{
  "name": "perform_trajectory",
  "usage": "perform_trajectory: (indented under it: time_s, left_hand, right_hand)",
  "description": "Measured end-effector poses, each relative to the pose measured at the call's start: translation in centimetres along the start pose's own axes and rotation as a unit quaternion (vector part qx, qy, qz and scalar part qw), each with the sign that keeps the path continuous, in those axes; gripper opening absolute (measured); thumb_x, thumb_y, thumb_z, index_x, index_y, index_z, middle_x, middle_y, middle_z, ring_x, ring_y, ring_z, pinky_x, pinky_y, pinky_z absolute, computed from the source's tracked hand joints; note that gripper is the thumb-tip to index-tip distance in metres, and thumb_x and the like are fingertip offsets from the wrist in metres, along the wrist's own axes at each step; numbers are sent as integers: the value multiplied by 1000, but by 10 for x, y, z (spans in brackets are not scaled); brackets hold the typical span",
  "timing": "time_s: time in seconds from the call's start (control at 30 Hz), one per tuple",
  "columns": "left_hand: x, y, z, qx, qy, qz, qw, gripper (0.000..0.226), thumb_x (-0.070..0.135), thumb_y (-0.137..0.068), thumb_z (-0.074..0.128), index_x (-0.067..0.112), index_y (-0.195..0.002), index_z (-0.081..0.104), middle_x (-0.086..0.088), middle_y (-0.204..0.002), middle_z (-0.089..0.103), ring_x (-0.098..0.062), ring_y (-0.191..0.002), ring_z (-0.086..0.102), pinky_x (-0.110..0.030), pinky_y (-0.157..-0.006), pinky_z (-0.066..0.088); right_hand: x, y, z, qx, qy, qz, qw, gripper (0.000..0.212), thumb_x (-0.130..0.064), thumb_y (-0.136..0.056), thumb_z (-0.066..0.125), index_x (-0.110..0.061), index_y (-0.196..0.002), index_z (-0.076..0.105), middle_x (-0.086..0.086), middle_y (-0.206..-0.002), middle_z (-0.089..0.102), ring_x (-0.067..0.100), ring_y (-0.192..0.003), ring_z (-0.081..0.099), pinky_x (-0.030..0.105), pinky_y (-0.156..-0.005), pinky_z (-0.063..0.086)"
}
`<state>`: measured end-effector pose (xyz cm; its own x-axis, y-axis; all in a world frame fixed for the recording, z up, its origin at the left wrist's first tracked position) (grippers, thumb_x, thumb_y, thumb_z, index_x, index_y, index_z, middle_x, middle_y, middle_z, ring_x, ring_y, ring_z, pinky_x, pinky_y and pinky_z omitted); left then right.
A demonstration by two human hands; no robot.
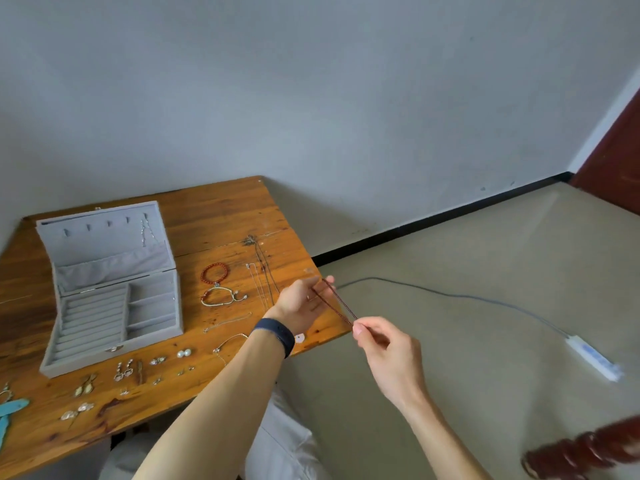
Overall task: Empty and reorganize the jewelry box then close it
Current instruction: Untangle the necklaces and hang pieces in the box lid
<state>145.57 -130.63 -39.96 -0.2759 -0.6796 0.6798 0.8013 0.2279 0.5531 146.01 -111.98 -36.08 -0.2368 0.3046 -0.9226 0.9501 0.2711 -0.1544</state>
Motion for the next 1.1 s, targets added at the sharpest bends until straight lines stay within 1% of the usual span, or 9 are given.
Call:
perform_trajectory:
  time_s: [0.17, 0.27, 0.4, 0.53, 0.63, 0.77, 0.87, 0.93, 1.1]
  left_hand:
    - [49, 1, -27, 38, 19, 52, 998, 17, 17, -106, 45, 10, -117, 56, -5, -97, 68, -20, -86, 64, -31, -88, 47]
    - [87, 14, -60, 66, -18, 86, 994, 16, 16, -105, 44, 11, -109, 59, -5, -99, 68, -18, -85, 64, -29, -77, 47]
    - [137, 47, -114, 112, -167, 113, 973, 21, 16, -98, 52, 13, -85, 69, -6, -86, 74, -17, -80, 68, -29, -75, 49]
    - [168, 84, -169, 111, -290, 96, 946, 24, 22, -91, 62, 17, -68, 67, -5, -80, 71, -18, -75, 69, -31, -78, 50]
    - [183, 112, -199, 73, -273, 111, 953, 14, 23, -87, 69, 19, -74, 72, -3, -81, 66, -19, -82, 64, -35, -87, 51]
    - [200, 150, -226, 45, -245, 161, 955, 15, 26, -84, 70, 20, -95, 79, -2, -85, 68, -16, -84, 67, -36, -89, 52]
    - [215, 175, -238, 30, -217, 201, 955, 19, 30, -86, 68, 20, -98, 77, -1, -83, 64, -14, -83, 66, -34, -89, 52]
    - [229, 191, -247, 31, -172, 233, 957, 17, 30, -89, 68, 22, -100, 77, 1, -81, 63, -15, -85, 67, -33, -87, 55]
    - [257, 222, -283, 79, -114, 276, 951, 20, 27, -99, 58, 19, -111, 72, 6, -77, 59, -11, -76, 65, -26, -75, 55]
  right_hand:
    - [29, 12, 1, 19, -52, 48, 997, 15, -15, -91, 69, -29, -88, 74, -13, -80, 74, 7, -77, 70, 23, -75, 54]
    - [32, 10, 13, 19, -74, 59, 995, 16, -16, -91, 70, -31, -96, 73, -13, -82, 75, 7, -81, 71, 27, -81, 55]
    - [20, 1, 51, -44, -63, 57, 995, 30, -23, -92, 69, -43, -113, 64, -19, -84, 75, -1, -84, 69, 13, -82, 48]
    - [6, -4, 95, -115, -37, 53, 991, 20, -19, -91, 69, -38, -95, 73, -21, -81, 74, -2, -81, 69, 15, -76, 50]
    - [-8, -5, 122, -144, -27, 44, 988, 14, -19, -89, 72, -31, -94, 74, -18, -78, 74, -1, -78, 69, 9, -71, 49]
    - [-27, -3, 166, -225, -80, 81, 968, 19, -17, -87, 76, -24, -103, 72, -7, -83, 77, 11, -77, 73, 21, -69, 58]
    - [-43, 7, 205, -332, -113, 108, 930, 29, -19, -88, 76, -28, -114, 68, -1, -93, 78, 15, -86, 74, 21, -72, 56]
    - [-53, 13, 227, -379, -151, 125, 905, 32, -20, -86, 77, -19, -116, 70, 7, -99, 77, 20, -92, 74, 24, -76, 57]
    - [-71, 20, 269, -394, -313, 225, 835, 38, -13, -76, 83, -3, -111, 73, 20, -101, 73, 23, -84, 71, 26, -69, 58]
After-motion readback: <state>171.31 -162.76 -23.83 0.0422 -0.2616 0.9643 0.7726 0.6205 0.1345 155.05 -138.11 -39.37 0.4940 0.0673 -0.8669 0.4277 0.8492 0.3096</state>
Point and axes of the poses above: each hand's wrist, its own y-axis away from the middle knuckle, its own z-axis out of the palm, x = y × z, the point moved 10 cm from there along -y, towards the middle knuckle
